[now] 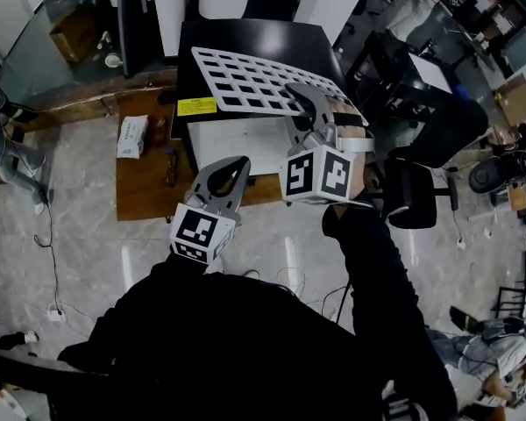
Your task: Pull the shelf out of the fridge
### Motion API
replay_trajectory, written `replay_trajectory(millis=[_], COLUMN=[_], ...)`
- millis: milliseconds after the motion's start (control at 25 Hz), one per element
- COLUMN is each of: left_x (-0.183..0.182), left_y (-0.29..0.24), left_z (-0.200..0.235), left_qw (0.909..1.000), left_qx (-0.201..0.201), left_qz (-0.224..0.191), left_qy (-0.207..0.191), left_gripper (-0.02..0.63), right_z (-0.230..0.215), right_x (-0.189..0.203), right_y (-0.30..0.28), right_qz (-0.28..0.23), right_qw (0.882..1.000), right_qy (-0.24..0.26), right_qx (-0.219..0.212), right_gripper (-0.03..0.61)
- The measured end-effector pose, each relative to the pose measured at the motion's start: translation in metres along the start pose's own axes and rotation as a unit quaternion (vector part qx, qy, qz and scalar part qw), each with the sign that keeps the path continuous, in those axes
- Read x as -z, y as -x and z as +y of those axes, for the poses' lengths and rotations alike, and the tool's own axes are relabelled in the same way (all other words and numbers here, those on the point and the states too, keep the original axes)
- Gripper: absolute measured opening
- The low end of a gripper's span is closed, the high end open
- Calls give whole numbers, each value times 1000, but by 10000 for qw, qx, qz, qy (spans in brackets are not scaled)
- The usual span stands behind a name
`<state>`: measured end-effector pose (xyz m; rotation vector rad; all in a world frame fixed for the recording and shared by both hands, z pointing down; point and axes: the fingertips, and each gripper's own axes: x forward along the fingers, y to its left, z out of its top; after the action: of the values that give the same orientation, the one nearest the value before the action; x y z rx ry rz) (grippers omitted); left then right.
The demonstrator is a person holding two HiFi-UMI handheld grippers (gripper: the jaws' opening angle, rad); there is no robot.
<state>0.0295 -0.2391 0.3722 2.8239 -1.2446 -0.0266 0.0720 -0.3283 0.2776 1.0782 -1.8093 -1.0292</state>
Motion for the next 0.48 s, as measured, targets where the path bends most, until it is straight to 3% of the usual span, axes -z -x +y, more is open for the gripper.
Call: replay_trajectory(millis=[160, 480], left_x=[8, 22], left_y=[1, 2], left_z=[22, 49], left_qw=[9999, 9996], left_qx=[-66, -95], left_qz=[84, 197], left_qy=[101, 201], left_gripper=[2, 2], right_z=[28, 66], right_x=[-8, -11], right_y=[-38, -66], right_qz=[278, 690], right_qw=[9967, 9808], right_qy=[359, 556], right_qx=[-673, -1735], right_gripper=[31, 49])
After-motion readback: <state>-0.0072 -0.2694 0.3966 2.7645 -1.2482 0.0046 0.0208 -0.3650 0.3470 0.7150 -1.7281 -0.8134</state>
